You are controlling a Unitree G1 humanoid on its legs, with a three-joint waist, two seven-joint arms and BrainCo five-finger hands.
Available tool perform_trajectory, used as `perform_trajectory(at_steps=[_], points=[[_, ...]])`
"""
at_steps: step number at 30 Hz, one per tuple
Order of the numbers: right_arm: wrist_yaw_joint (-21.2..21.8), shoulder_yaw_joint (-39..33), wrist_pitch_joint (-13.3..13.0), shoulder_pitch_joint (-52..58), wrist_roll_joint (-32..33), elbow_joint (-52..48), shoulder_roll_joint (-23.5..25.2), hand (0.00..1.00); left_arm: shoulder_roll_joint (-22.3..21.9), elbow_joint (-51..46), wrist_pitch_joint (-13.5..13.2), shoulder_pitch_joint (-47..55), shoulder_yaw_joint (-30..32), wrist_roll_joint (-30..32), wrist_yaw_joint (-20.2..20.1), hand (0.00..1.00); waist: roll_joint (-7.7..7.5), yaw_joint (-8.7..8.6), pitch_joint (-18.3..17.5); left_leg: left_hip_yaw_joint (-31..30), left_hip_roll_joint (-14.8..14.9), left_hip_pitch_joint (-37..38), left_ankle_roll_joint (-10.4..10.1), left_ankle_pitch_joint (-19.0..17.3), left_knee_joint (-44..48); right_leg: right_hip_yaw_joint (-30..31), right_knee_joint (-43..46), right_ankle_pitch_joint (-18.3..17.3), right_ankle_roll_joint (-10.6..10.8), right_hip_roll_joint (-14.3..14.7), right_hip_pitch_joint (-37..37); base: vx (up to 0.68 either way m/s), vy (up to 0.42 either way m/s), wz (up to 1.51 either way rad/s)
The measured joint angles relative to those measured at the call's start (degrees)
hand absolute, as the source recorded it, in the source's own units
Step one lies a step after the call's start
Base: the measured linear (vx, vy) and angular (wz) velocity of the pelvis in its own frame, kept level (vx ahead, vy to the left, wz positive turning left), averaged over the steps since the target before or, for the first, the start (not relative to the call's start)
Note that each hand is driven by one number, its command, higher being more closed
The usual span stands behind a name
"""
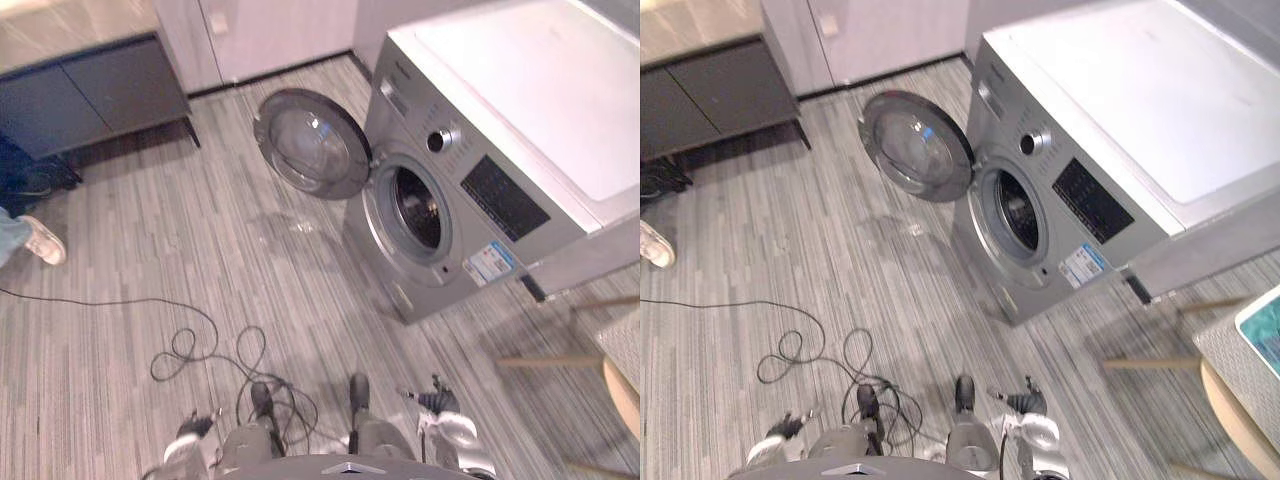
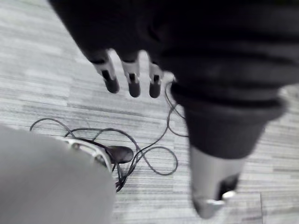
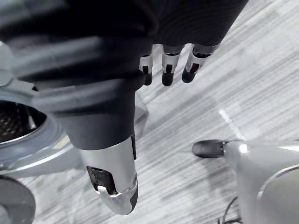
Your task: Pick up the laundry basket with both hands and put the clothes into the washing machine.
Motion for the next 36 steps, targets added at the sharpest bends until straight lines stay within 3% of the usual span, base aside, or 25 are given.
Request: perform_trajectory(at_steps=[3, 8, 9, 11, 12, 13, 14, 15, 16, 17, 18, 19, 20, 21, 22, 24, 25, 27, 28, 29, 30, 31, 32, 33, 36], points=[[0.0, -7.7, 1.4, 1.0, 1.3, 7.9, 1.0, 0.00, -0.8, 3.0, 1.0, 1.7, 6.9, 4.3, -0.3, 0.00, -0.72, -0.21, -1.7, 0.8, -0.8, 2.8, 0.7, -0.7, -0.1, 0.5, 0.2, -0.7, 0.8, -1.0, 2.3, 0.01, 0.048, -0.04], [0.1, -11.7, 3.7, 4.4, 1.2, 10.6, 2.8, 0.00, -1.7, 3.3, 2.0, 3.3, 13.6, 5.0, -0.6, 0.00, -2.05, -0.28, -2.8, 4.9, -1.2, 6.7, 1.0, -1.9, -0.1, 3.6, 2.0, -1.7, 0.8, -1.3, 2.9, 0.01, 0.046, -0.39], [0.0, -11.9, 3.7, 4.7, 1.7, 10.4, 3.6, 0.00, -1.7, 3.4, 2.1, 3.5, 14.0, 5.3, -1.1, 0.00, -2.86, -0.13, -3.4, 7.3, -1.0, 6.8, 1.0, -2.1, -0.1, 5.5, 2.4, -1.8, 0.7, -0.9, 1.4, -0.03, 0.028, -1.03], [0.0, -11.7, 3.7, 4.0, 2.6, 8.1, 4.2, 0.00, -1.4, 3.2, 2.2, 3.4, 13.9, 8.4, -2.0, 0.00, -2.71, -0.36, -4.0, 12.0, -0.7, 6.9, 1.0, -2.4, -0.1, 8.1, 2.6, -2.2, 0.3, -0.4, -1.1, -0.04, 0.014, -1.28], [0.1, -11.8, 3.6, 3.8, 3.6, 5.6, 4.8, 0.00, -1.3, 3.0, 2.5, 3.2, 13.2, 11.5, -2.8, 0.00, -3.13, -0.85, -3.8, 15.4, 0.1, 7.1, 0.9, -2.5, -0.1, 8.3, 2.5, -4.5, 0.5, 0.1, -2.7, -0.03, -0.013, -1.21], [0.1, -11.9, 3.5, 3.4, 3.8, 5.0, 5.0, 0.00, -1.3, 2.8, 2.7, 3.2, 12.4, 12.8, -3.1, 0.00, -2.05, -1.02, -4.3, 17.3, 1.2, 7.3, 1.1, -2.7, -0.1, 7.5, 2.6, -7.1, 0.7, 0.6, -3.2, -0.04, -0.027, -1.61], [0.4, -12.2, 3.6, 2.5, 4.2, 4.2, 4.7, 0.00, -1.4, 2.8, 3.0, 3.0, 10.5, 15.1, -4.1, 0.00, -0.42, -1.13, -4.2, 21.1, 4.2, 8.0, 1.3, -2.6, -0.1, 3.0, 9.2, -6.8, -2.6, 1.5, -5.3, -0.03, -0.037, -1.36], [0.7, -12.4, 3.5, 2.0, 4.1, 3.9, 4.6, 0.00, -1.0, 2.8, 3.2, 2.7, 9.3, 16.4, -4.2, 0.00, -0.08, -1.83, -4.3, 22.8, 5.7, 9.2, 1.0, -2.4, -0.1, -0.8, 15.8, -7.0, -3.8, 1.4, -6.4, 0.03, -0.055, -1.37], [0.9, -13.0, 3.6, 2.9, 4.0, 4.5, 5.0, 0.00, -0.1, 2.7, 3.5, 2.0, 8.2, 17.5, -4.2, 0.00, -0.43, -2.08, -4.5, 24.8, 6.4, 10.9, 0.3, -2.2, 0.0, -5.8, 22.2, -8.2, -5.2, -1.0, -5.9, 0.06, -0.139, -1.10], [0.7, -13.8, 3.6, 3.7, 4.1, 7.6, 5.3, 0.00, 1.7, 2.6, 3.4, 0.8, 5.6, 18.0, -3.5, 0.00, -3.08, -2.28, -5.8, 27.0, 5.9, 13.1, -1.8, -2.1, 0.0, -12.1, 22.7, -11.8, -5.6, -5.6, -2.7, 0.13, -0.236, -1.06], [0.6, -15.2, 3.7, 2.5, 3.9, 10.6, 4.5, 0.00, 1.9, 2.9, 3.4, -0.9, 4.6, 17.7, -3.0, 0.00, -3.81, -2.55, -5.9, 26.5, 5.9, 13.4, -3.0, -1.8, 0.4, -13.8, 20.6, -13.0, -5.0, -4.7, -2.4, 0.10, -0.239, -0.82], [0.6, -16.1, 4.1, 2.0, 3.6, 11.1, 3.9, 0.00, 1.1, 2.9, 3.3, -1.5, 4.3, 17.1, -3.0, 0.00, -2.88, -2.48, -6.0, 24.5, 6.2, 12.8, -3.3, -2.3, 0.4, -14.4, 19.1, -13.1, -5.3, -3.7, -2.2, 0.09, -0.193, -0.81], [0.5, -17.8, 4.8, 1.0, 3.4, 11.3, 2.5, 0.00, -0.6, 2.8, 3.1, -3.1, 2.6, 16.2, -2.8, 0.00, -0.32, -1.48, -5.6, 23.7, 7.4, 12.4, -3.5, -2.2, 0.4, -21.1, 19.2, -15.6, -5.4, -5.0, -1.8, 0.03, -0.129, -0.99], [0.6, -18.6, 4.9, -0.1, 3.3, 12.0, 1.6, 0.00, -1.2, 2.8, 2.8, -3.8, 1.3, 14.8, -2.9, 0.00, 0.18, -0.96, -5.2, 25.3, 8.0, 12.0, -4.0, -2.6, 1.6, -23.1, 19.6, -13.3, -3.1, -6.0, -2.2, 0.02, -0.112, -1.02], [0.6, -18.7, 4.9, -0.6, 3.3, 12.9, 1.4, 0.00, -1.1, 2.9, 2.8, -4.2, 0.9, 14.1, -2.9, 0.00, 0.36, -1.24, -5.0, 25.8, 8.5, 11.9, -4.1, -3.0, 2.9, -22.2, 18.6, -11.4, -2.9, -5.0, -2.3, 0.06, -0.138, -0.95], [0.7, -18.7, 5.4, -1.7, 3.4, 13.3, 1.4, 0.00, -0.9, 3.1, 2.9, -4.0, 0.7, 12.8, -2.9, 0.00, 1.45, -0.93, -4.5, 26.3, 11.9, 13.3, -4.6, -3.6, 5.6, -19.9, 14.9, -10.3, -3.8, -0.5, -1.0, 0.12, -0.211, -0.86], [0.6, -18.9, 5.4, -2.4, 3.6, 13.3, 2.3, 0.00, 0.1, 3.2, 2.9, -4.0, 0.8, 12.8, -2.7, 0.00, 1.02, -1.26, -3.5, 26.2, 14.7, 14.1, -4.6, -3.7, 10.2, -18.7, 14.7, -11.1, -4.7, 1.2, 0.2, 0.07, -0.225, -0.73], [0.6, -18.6, 5.3, -2.5, 3.9, 13.4, 2.9, 0.00, 0.5, 3.1, 3.0, -4.2, 0.9, 12.9, -2.5, 0.00, -0.01, -1.66, -2.8, 26.0, 18.2, 12.9, -3.0, -4.7, 17.7, -17.9, 13.8, -11.4, -5.3, 2.5, 1.4, 0.04, -0.205, -0.50], [0.4, -18.4, 5.2, -2.4, 4.0, 13.4, 2.9, 0.00, 1.0, 3.1, 3.5, -3.9, 1.2, 12.9, -2.4, 0.00, 0.30, -1.62, -2.0, 24.6, 22.7, 10.7, 2.0, -6.1, 27.3, -16.5, 13.4, -11.9, -6.3, 4.4, 2.6, 0.11, -0.233, -0.62], [-0.2, -17.5, 4.6, -2.0, 4.0, 13.3, 2.8, 0.00, 0.8, 2.7, 3.3, -4.0, 2.3, 12.5, -2.4, 0.00, -0.14, -1.43, -1.1, 18.7, 26.0, 7.1, 7.9, -5.7, 36.9, -14.6, 12.6, -12.3, -7.6, 6.1, 4.6, 0.10, -0.198, -0.79], [-0.3, -16.0, 4.5, -2.2, 3.9, 13.2, 2.4, 0.00, 0.6, 1.9, 2.9, -4.2, 2.2, 12.4, -1.7, 0.00, -0.09, -0.70, -0.5, 10.9, 24.7, 3.9, 6.6, -7.7, 43.0, -13.0, 11.9, -12.4, -8.1, 6.6, 5.5, 0.11, -0.072, -0.98], [-0.3, -13.5, 4.3, -2.6, 3.6, 13.3, 0.7, 0.00, 0.1, 1.1, 2.8, -4.2, 1.2, 11.7, -1.7, 0.00, 0.14, -0.14, 0.0, 2.5, 18.2, -0.2, 2.1, -13.5, 47.0, -9.8, 11.9, -12.6, -8.9, 6.4, 5.2, 0.10, 0.033, -0.96], [-0.2, -13.0, 4.2, -3.0, 3.4, 13.3, 0.1, 0.00, -0.2, 0.5, 2.7, -4.2, 0.8, 11.4, -1.7, 0.00, 0.59, -0.03, 0.6, 0.3, 14.7, -1.7, 1.2, -15.6, 47.8, -8.2, 11.8, -12.7, -9.2, 6.3, 5.2, 0.12, 0.057, -1.24], [-0.2, -11.9, 4.1, -3.5, 3.3, 13.2, -1.0, 0.00, -0.7, 0.0, 2.7, -3.9, 0.4, 10.4, -1.6, 0.00, 1.39, 0.48, 1.4, -0.9, 9.4, -3.9, 2.2, -18.0, 46.5, -5.2, 11.4, -12.6, -9.3, 6.2, 5.3, 0.12, 0.061, -1.08], [0.0, -10.7, 4.2, -3.0, 1.8, 12.8, -0.3, 0.00, -0.6, -1.4, 2.3, -2.5, 1.2, 9.5, -1.4, 0.00, 2.02, 2.69, 1.6, -0.9, 3.6, -7.7, 2.6, -18.1, 33.1, -0.7, 10.8, -13.0, -8.5, 6.3, 5.9, 0.18, 0.085, -1.28]])
